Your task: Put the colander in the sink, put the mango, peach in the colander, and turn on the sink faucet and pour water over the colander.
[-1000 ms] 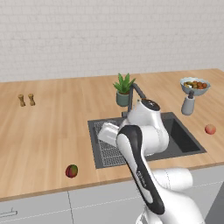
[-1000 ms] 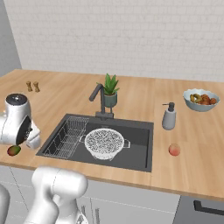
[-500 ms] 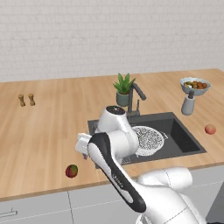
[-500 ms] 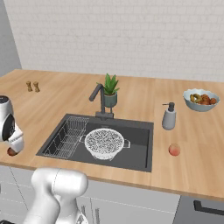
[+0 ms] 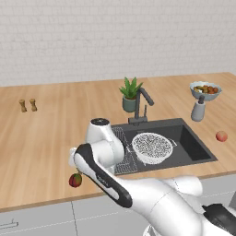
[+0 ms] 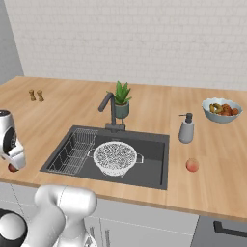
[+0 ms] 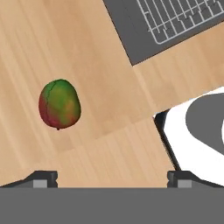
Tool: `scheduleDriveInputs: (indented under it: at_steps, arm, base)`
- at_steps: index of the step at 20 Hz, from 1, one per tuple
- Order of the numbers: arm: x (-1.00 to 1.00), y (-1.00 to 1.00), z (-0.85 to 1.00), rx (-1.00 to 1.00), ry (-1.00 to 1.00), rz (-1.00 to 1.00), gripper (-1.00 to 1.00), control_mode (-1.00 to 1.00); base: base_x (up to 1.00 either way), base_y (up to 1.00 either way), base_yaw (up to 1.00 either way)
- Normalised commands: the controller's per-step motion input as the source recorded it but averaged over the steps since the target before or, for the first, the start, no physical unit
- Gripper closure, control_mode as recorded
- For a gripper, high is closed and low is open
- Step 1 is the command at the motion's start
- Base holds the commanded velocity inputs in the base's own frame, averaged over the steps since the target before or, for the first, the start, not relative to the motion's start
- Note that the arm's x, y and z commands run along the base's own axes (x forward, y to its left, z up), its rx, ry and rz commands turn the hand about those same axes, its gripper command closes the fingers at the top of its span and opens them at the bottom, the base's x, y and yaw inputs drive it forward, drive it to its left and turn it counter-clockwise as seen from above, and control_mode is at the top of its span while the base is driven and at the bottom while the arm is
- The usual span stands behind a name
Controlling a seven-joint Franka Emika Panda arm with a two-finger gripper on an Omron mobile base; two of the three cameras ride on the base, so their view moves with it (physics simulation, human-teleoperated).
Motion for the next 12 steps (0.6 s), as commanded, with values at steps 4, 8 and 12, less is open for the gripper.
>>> scheduleDriveInputs:
  at_steps: [4,8,12]
  arm:
    - [0.46,0.28,-0.37,-0.05,0.02,0.0,-1.0,-1.0]
    - [0.27,0.37,-0.29,0.0,-0.03,0.0,-1.0,-1.0]
    - [0.19,0.29,-0.36,0.0,0.0,0.0,-1.0,-1.0]
  base:
    - [0.0,0.0,0.0]
    - [0.0,0.0,0.0]
    - [0.0,0.0,0.0]
